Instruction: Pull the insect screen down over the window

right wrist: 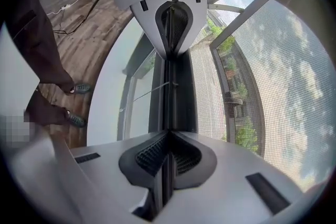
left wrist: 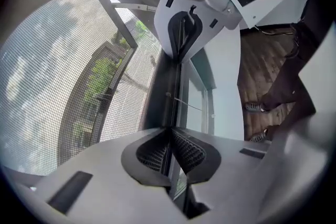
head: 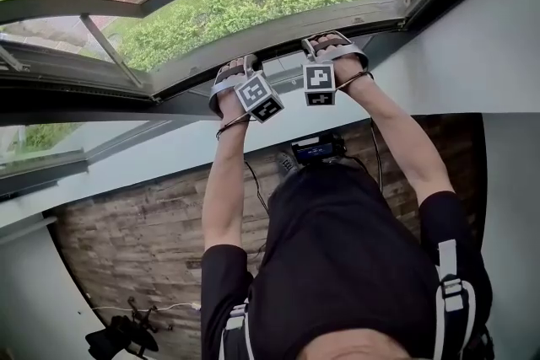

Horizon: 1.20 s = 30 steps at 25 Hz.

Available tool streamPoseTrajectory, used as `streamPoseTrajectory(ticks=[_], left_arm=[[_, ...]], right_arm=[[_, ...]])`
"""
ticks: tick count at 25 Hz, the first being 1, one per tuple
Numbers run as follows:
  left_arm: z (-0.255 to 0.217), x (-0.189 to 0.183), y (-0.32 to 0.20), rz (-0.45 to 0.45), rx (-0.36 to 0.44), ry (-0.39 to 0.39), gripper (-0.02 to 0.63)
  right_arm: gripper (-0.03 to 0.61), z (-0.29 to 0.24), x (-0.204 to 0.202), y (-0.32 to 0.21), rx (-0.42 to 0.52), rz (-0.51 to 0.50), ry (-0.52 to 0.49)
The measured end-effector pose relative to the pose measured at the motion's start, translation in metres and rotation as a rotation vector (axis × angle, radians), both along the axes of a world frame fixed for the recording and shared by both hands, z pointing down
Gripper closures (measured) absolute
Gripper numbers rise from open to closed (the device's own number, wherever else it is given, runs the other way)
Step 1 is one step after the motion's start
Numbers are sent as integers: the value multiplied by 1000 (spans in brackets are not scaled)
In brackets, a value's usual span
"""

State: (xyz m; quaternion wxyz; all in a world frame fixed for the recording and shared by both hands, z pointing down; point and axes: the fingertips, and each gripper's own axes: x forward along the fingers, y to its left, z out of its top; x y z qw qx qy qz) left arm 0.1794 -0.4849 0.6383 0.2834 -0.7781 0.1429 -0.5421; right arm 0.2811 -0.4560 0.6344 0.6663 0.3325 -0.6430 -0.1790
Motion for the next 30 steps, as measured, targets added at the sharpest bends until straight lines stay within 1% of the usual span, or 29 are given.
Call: streamPoseTrajectory(ticks=[4, 6, 12, 15, 19, 21, 24, 26, 28, 29, 30], left_arm=[[8, 1, 2, -24, -9, 53, 589], [4, 1, 5, -22, -19, 50, 589], [11, 2, -2, -4, 9, 45, 589], [8, 1, 1, 3, 23, 34, 589], [9, 6, -2, 23, 42, 39, 588], [9, 0, -3, 19, 48, 39, 588], [9, -9, 0, 6, 72, 42, 588], [1, -9, 2, 0, 101, 61, 579], [-13, -10, 3, -23, 125, 108, 574], [-22, -10, 5, -47, 125, 152, 572], [-32, -10, 8, -82, 112, 217, 572]], right_arm=[[563, 6, 1, 0, 14, 11, 1], [563, 4, 2, 1, 22, 11, 13], [563, 8, 2, -4, 39, 5, -11], [561, 7, 1, -1, 40, -14, 15], [561, 9, 6, -2, 59, 3, 43], [560, 12, 2, -6, 61, -3, 57], [560, 13, -5, -2, 51, -19, 42], [554, 9, -2, 1, 56, -17, 37], [532, 0, 1, 2, 91, -2, 9], [532, -7, 3, 3, 122, 16, -25], [532, -14, 7, 6, 156, 46, -81]])
